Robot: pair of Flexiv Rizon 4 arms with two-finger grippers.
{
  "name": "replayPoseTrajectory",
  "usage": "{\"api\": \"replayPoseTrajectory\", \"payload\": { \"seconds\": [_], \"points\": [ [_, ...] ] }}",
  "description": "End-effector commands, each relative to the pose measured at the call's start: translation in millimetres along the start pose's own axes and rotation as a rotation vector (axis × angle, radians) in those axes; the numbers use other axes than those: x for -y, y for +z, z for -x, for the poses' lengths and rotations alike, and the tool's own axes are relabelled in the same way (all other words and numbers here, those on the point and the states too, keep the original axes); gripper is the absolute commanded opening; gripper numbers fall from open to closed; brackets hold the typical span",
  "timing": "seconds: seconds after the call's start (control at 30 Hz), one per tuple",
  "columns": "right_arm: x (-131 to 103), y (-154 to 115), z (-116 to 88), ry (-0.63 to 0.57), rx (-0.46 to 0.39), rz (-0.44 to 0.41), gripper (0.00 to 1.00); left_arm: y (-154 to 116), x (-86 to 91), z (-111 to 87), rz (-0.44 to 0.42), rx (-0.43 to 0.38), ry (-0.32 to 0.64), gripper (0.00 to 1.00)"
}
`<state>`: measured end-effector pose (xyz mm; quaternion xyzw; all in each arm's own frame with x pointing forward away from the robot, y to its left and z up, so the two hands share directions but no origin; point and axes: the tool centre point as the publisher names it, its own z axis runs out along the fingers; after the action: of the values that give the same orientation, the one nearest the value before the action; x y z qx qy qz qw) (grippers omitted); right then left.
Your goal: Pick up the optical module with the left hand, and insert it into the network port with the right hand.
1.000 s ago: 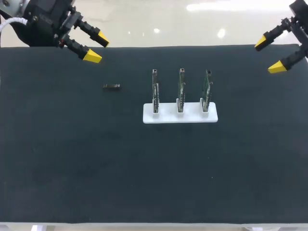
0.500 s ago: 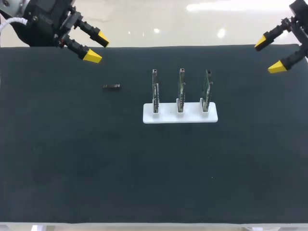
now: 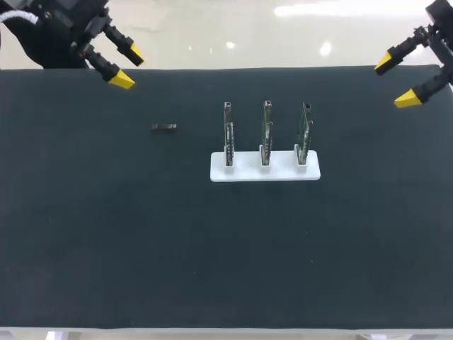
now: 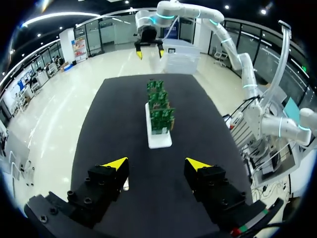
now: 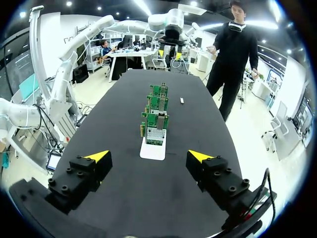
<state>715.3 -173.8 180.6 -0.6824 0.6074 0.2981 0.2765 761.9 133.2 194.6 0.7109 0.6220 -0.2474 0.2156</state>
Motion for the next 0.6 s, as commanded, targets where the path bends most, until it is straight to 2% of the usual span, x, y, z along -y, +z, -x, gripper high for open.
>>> {"api": "replayPoseTrajectory", "payload": {
  "seconds": [0.03, 0.13, 0.3, 0.6],
  "points": [
    [0, 0, 0, 0.0, 0.0, 0.0, 1.0, 3, -46.8, -5.7, -0.072, -0.104, 0.008, 1.0],
    [0, 0, 0, 0.0, 0.0, 0.0, 1.0, 10, -66.2, -15.7, -0.043, -0.154, 0.008, 1.0],
    [0, 0, 0, 0.0, 0.0, 0.0, 1.0, 24, -88.8, -25.9, -0.012, -0.184, 0.021, 1.0],
    [0, 0, 0, 0.0, 0.0, 0.0, 1.0, 40, -97.3, -35.0, -0.021, -0.25, -0.004, 1.0]
  ]
}}
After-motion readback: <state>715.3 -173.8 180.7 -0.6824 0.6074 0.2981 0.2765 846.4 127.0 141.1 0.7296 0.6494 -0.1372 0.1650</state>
